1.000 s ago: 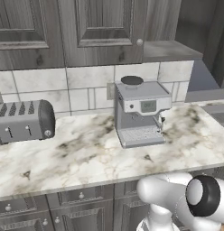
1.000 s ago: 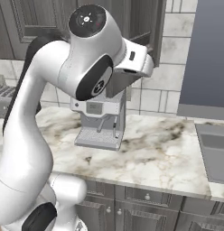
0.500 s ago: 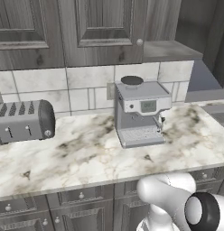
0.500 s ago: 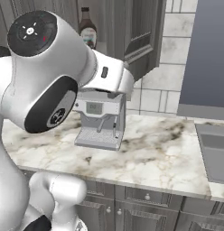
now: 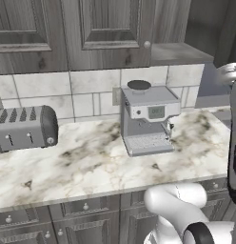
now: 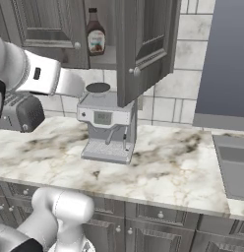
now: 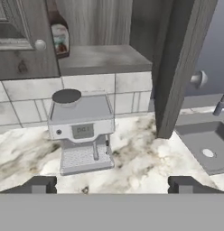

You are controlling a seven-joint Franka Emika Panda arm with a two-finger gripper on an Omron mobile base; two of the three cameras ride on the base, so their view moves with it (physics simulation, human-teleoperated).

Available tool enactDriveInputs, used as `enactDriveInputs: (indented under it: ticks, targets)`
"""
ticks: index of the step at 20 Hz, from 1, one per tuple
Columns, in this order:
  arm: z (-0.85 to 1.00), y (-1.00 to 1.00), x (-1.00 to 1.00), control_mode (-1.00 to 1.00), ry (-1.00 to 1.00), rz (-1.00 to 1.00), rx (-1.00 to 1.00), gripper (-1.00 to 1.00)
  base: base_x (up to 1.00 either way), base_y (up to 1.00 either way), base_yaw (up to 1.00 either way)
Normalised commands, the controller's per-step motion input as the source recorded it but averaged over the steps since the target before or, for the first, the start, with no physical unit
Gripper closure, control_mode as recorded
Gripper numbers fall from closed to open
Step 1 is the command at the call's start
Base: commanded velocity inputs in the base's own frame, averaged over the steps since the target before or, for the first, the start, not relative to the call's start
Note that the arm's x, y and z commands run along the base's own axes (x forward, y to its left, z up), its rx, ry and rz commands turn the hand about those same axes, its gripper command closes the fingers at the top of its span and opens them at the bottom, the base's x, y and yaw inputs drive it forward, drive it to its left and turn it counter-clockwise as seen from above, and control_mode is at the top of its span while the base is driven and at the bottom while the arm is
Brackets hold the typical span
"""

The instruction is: Move the syrup bottle and mustard from the cabinet to the dining counter.

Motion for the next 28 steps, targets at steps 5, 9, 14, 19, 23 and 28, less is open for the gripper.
enactDriveInputs:
  ticks: [5, 9, 14, 19, 23, 28]
  targets:
    - [0.0, 0.53, 0.58, -1.0, -0.03, -0.01, 0.0, -1.0, 0.0, 0.0, 0.0]
    - [0.01, 0.13, 0.63, -1.0, -0.06, -0.1, -0.09, -1.0, 0.0, 0.0, 0.0]
    - [0.0, -0.03, 0.68, -1.0, -0.08, -0.15, -0.11, -1.0, 0.0, 0.0, 0.0]
    - [0.0, -0.27, 0.6, -1.0, -0.06, -0.2, -0.06, -1.0, 0.0, 0.0, 0.0]
    - [0.0, -0.51, 0.5, -1.0, -0.01, -0.23, -0.02, -1.0, 0.0, 0.0, 0.0]
    - [0.0, -0.66, 0.34, -1.0, 0.0, -0.28, -0.01, -1.0, 0.0, 0.0, 0.0]
